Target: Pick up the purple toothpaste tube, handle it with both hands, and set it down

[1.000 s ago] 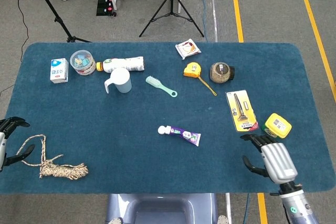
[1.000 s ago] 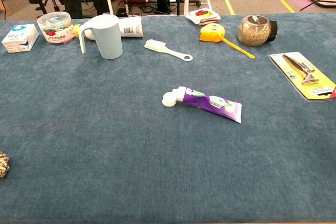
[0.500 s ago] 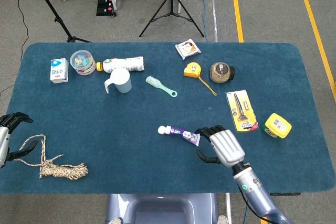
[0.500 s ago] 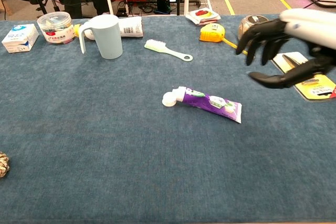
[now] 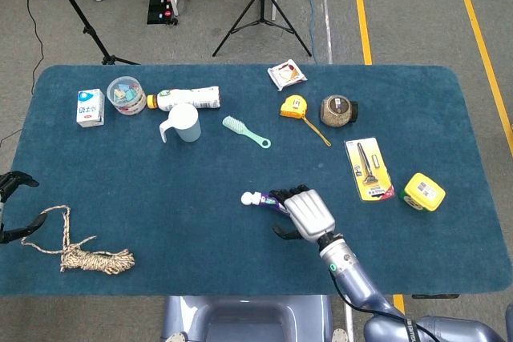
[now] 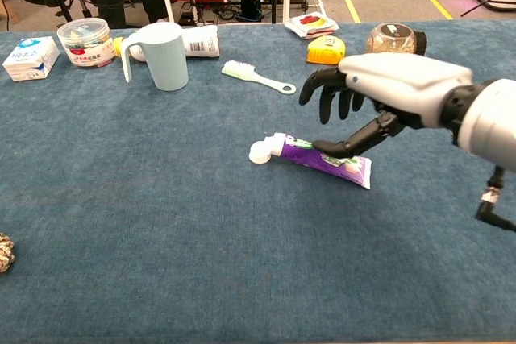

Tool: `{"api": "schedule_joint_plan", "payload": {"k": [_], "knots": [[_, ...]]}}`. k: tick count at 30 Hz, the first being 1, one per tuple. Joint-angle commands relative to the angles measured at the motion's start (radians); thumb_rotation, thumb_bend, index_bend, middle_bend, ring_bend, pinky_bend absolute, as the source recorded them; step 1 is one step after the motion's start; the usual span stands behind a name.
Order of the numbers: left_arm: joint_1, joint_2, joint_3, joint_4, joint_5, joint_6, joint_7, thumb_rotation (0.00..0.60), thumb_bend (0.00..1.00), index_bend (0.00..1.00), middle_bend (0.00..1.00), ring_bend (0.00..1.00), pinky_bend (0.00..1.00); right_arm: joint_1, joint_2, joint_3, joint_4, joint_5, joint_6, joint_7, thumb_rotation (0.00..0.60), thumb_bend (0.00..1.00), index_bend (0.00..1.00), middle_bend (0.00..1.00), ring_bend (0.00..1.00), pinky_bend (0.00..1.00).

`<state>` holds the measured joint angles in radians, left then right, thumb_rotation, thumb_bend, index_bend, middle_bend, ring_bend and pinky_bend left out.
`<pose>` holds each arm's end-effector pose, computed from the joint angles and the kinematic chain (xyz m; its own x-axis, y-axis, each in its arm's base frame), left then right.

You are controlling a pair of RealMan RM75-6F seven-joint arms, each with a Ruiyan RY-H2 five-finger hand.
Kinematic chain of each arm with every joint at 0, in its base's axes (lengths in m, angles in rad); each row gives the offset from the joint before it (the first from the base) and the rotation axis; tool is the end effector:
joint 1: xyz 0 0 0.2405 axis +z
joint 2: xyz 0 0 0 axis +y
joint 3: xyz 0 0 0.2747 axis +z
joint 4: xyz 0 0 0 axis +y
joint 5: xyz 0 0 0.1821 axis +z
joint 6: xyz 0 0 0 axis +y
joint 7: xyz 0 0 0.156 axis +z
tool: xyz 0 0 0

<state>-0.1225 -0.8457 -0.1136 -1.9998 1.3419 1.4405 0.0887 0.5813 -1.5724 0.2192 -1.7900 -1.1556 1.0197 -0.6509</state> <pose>-0.2629 0.2058 0.2531 0.3520 -0.0023 0.9360 0.9342 0.0629 -0.3512 -0.1277 -0.2960 0.0038 0.4371 -0.2494 0.8641 -0.8468 -0.4380 0.3020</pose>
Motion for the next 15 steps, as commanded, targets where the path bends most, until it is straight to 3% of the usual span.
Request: {"api": "schedule_joint_plan", "payload": {"k": [1,3,8,15], "knots": [[0.002,0.004,0.003,0.007,-0.001,-0.002,-0.008,0.600,0.20,0.35,0.31,0.27,0.40,0.051,-0.080,0.011,0.061,0.095,0.030,-0.108,0.353,0.35,0.19,0.34,0.35,0.27],[0.003,0.008,0.004,0.009,-0.001,-0.002,-0.013,0.600,0.20,0.35,0.31,0.27,0.40,0.062,-0.102,0.012,0.075,0.126,0.048,-0.140,0.353,0.33,0.18,0.34,0.34,0.27],[0.008,0.014,0.008,0.014,0.004,0.001,-0.028,0.600,0.20,0.35,0.31,0.27,0.40,0.086,-0.146,0.016,0.105,0.191,0.099,-0.201,0.437,0.32,0.19,0.33,0.33,0.29],[0.014,0.021,0.013,0.019,0.001,0.002,-0.044,0.600,0.20,0.35,0.31,0.27,0.40,0.104,-0.198,0.011,0.171,0.217,0.138,-0.204,0.443,0.32,0.19,0.33,0.33,0.32]]}}
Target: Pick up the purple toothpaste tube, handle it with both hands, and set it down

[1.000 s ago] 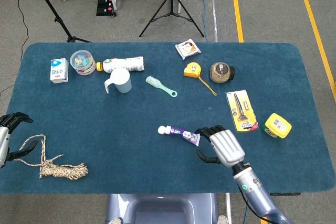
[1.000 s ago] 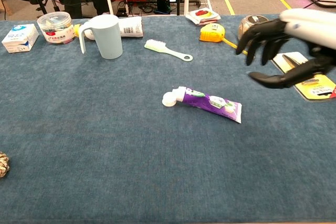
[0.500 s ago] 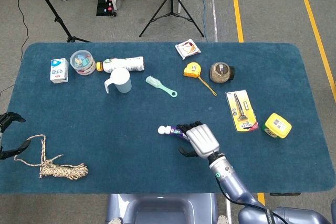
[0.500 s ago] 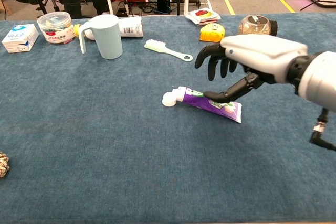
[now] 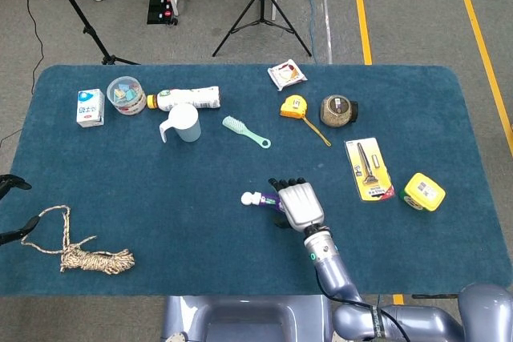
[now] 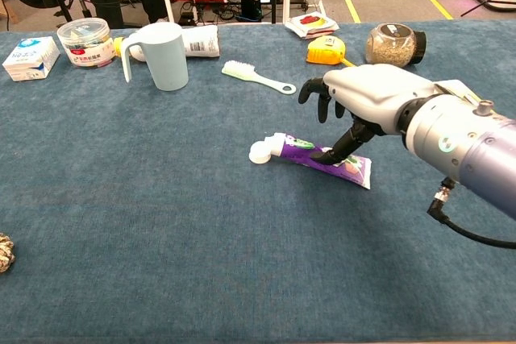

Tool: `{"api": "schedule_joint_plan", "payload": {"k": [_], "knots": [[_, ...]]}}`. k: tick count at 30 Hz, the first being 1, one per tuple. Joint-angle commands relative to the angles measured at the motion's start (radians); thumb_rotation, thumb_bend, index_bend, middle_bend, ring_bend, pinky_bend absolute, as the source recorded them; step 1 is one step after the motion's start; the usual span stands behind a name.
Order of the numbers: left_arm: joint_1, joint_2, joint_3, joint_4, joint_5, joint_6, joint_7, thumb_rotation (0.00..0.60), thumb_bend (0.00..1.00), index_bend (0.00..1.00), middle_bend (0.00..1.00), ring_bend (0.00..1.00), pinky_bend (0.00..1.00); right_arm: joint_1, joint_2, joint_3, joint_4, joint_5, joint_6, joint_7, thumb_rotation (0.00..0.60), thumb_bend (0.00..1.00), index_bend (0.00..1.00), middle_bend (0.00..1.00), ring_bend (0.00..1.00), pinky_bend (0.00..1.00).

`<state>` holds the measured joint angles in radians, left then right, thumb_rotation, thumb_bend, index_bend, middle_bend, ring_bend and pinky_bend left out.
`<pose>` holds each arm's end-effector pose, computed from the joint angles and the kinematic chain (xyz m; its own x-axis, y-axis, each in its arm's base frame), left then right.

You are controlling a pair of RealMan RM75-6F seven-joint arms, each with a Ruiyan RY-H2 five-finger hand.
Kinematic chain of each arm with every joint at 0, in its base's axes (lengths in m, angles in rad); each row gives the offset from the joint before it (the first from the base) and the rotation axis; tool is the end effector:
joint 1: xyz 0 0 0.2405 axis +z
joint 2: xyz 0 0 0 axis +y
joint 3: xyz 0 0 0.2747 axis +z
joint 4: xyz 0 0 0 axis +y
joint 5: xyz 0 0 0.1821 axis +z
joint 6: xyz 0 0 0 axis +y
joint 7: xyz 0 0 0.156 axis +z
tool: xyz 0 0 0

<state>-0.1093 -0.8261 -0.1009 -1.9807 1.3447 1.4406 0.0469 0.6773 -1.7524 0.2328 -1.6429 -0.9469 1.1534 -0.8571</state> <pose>-0.2700 0.2007 0.2589 0.3501 0.0059 0.9367 0.9335 0.0807 -0.3494 -0.1233 -0.3179 -0.0346 0.5194 -0.2162 0.8267 -0.8380 -0.3181 0.4434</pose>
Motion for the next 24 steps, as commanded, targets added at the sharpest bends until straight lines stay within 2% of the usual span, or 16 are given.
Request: {"api": "schedule_joint_plan", "payload": {"k": [1,12,19,24], "knots": [[0.002,0.002,0.000,-0.001,-0.003,0.003,-0.003,0.600,0.20,0.35,0.31,0.27,0.40,0.010,-0.023,-0.003,0.033,0.013,0.003,0.008,0.443,0.32,0.19,0.33,0.33,0.32],[0.012,0.022,0.001,-0.026,-0.003,0.023,0.014,0.600,0.20,0.35,0.31,0.27,0.39,0.054,-0.051,-0.020,0.165,0.031,-0.061,0.043,0.428,0.32,0.19,0.33,0.34,0.32],[0.013,0.029,-0.003,-0.047,-0.004,0.035,0.034,0.600,0.20,0.35,0.31,0.27,0.38,0.055,-0.022,-0.066,0.272,-0.047,-0.103,0.119,0.419,0.32,0.20,0.34,0.34,0.32],[0.012,0.029,-0.003,-0.058,-0.002,0.037,0.048,0.600,0.20,0.35,0.31,0.27,0.38,0.054,0.002,-0.076,0.338,-0.113,-0.114,0.195,0.419,0.32,0.21,0.35,0.34,0.32]]}}
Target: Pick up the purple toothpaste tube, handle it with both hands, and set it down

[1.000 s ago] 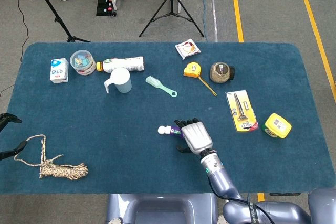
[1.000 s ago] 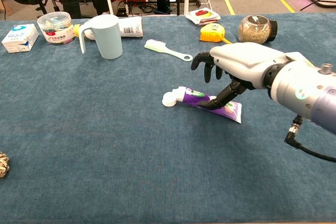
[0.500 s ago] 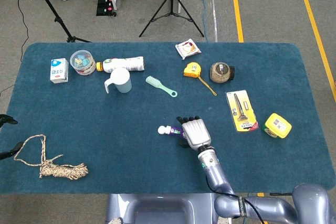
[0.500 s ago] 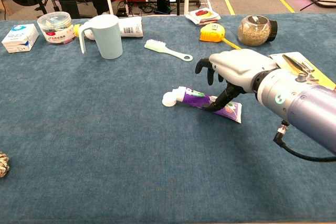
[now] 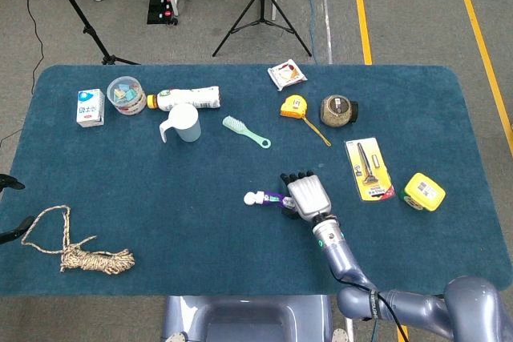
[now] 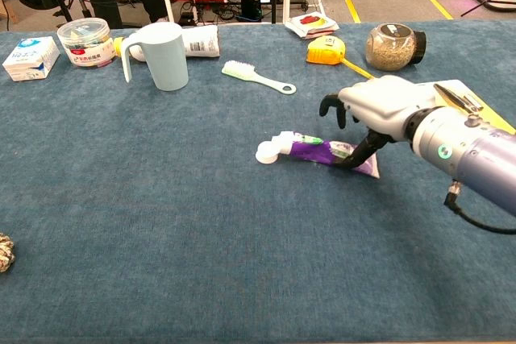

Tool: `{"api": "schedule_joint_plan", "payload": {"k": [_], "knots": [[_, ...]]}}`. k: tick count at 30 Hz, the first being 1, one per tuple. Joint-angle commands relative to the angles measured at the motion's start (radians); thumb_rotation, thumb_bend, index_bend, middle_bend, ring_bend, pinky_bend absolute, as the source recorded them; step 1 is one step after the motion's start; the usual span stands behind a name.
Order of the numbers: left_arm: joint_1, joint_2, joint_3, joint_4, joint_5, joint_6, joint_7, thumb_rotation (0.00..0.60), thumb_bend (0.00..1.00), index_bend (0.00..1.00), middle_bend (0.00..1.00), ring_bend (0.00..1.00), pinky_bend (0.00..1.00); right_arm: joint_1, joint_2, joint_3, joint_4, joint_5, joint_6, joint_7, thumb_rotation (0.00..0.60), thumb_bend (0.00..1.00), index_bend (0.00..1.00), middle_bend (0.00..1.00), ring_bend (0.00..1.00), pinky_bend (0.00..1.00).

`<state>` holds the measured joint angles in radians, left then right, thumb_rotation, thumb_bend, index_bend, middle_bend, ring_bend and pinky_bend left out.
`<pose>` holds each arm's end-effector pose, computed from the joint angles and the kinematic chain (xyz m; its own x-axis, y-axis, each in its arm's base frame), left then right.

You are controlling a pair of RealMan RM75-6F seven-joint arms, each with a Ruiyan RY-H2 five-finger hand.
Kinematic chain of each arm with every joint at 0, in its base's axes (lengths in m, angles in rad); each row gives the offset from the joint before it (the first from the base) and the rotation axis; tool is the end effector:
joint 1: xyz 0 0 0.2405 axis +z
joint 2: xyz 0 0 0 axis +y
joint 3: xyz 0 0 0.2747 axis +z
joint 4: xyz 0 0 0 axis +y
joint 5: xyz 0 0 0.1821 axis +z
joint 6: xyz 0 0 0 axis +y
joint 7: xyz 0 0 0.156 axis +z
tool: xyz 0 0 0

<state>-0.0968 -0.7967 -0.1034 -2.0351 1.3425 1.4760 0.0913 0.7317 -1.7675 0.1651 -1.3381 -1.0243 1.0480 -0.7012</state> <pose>-0.2605 0.1964 0.2677 0.3711 -0.0187 0.9284 0.9254 0.0902 -0.3681 -0.1608 -0.3498 -0.0487 0.6394 -0.1781 0.7480 -0.7513 -0.3512 0.5587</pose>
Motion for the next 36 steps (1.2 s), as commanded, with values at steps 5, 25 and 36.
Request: {"api": "schedule_joint_plan", "payload": {"k": [5,25,36], "knots": [[-0.003,-0.004,-0.002,-0.008,-0.004,0.001,0.014,0.600,0.20,0.35,0.31,0.27,0.38,0.002,0.045,-0.011,0.088,-0.089,-0.020,0.105,0.419,0.32,0.23,0.36,0.35,0.32],[-0.003,-0.018,0.006,0.026,-0.008,-0.011,-0.008,0.600,0.20,0.35,0.31,0.27,0.38,0.014,0.029,-0.007,0.098,-0.108,-0.065,0.155,0.431,0.32,0.35,0.41,0.40,0.32],[0.007,-0.020,0.011,0.045,-0.016,-0.010,-0.026,0.599,0.20,0.35,0.31,0.27,0.38,0.028,0.003,-0.001,0.135,-0.102,-0.098,0.174,0.445,0.32,0.41,0.45,0.45,0.39]]}}
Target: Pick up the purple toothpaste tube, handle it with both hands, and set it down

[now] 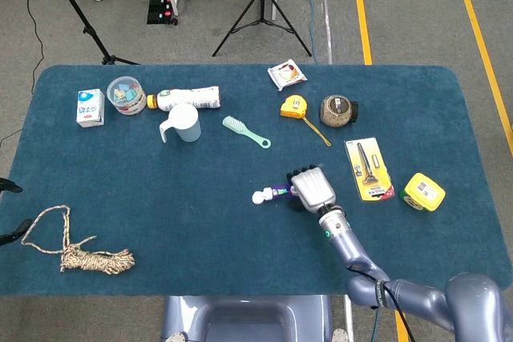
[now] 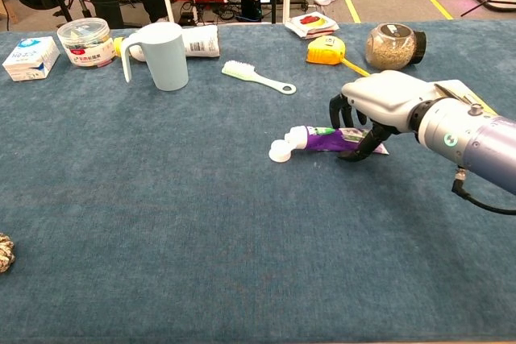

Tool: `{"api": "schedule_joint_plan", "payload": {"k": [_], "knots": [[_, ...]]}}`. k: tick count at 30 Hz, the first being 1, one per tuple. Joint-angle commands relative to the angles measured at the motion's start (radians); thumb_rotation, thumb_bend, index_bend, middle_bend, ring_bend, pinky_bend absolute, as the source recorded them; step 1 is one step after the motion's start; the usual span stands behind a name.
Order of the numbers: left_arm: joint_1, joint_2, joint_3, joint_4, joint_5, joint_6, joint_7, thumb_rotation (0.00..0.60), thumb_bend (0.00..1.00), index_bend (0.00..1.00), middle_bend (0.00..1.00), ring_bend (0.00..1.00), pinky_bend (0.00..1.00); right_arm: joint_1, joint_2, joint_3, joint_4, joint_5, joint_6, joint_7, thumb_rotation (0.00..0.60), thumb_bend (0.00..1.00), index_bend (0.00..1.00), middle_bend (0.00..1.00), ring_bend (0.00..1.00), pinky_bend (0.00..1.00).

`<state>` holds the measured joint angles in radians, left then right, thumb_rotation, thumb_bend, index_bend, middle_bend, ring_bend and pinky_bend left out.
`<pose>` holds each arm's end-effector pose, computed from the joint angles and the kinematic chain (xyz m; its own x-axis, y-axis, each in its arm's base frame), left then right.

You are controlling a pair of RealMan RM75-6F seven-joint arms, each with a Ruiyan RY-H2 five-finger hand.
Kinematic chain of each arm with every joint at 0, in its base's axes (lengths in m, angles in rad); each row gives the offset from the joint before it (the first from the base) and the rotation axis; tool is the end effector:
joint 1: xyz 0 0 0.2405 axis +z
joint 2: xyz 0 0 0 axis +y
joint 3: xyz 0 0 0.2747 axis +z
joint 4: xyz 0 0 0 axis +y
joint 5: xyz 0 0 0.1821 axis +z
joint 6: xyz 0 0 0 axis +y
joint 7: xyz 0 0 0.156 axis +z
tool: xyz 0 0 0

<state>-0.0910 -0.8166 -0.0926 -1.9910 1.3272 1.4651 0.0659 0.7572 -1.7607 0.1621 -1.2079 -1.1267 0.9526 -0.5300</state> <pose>-0.2741 0.1938 0.2640 0.3679 -0.0011 0.9299 0.9234 0.1184 -0.3651 -0.1683 -0.3672 -0.0492 0.6372 -0.1790 0.7497 -0.7430 -0.4012 0.5357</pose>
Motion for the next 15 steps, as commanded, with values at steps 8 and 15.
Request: {"api": "schedule_joint_plan", "payload": {"k": [8,15], "knots": [[0.007,0.002,0.001,0.005,-0.005,0.004,-0.005,0.600,0.20,0.35,0.31,0.27,0.38,0.012,-0.013,0.009,0.028,0.010,-0.025,0.014,0.453,0.38,0.44,0.47,0.48,0.43],[0.012,0.002,0.003,0.008,-0.007,0.006,-0.009,0.600,0.20,0.35,0.31,0.27,0.38,0.013,-0.016,0.017,0.035,0.020,-0.041,0.044,0.485,0.45,0.53,0.54,0.54,0.50]]}}
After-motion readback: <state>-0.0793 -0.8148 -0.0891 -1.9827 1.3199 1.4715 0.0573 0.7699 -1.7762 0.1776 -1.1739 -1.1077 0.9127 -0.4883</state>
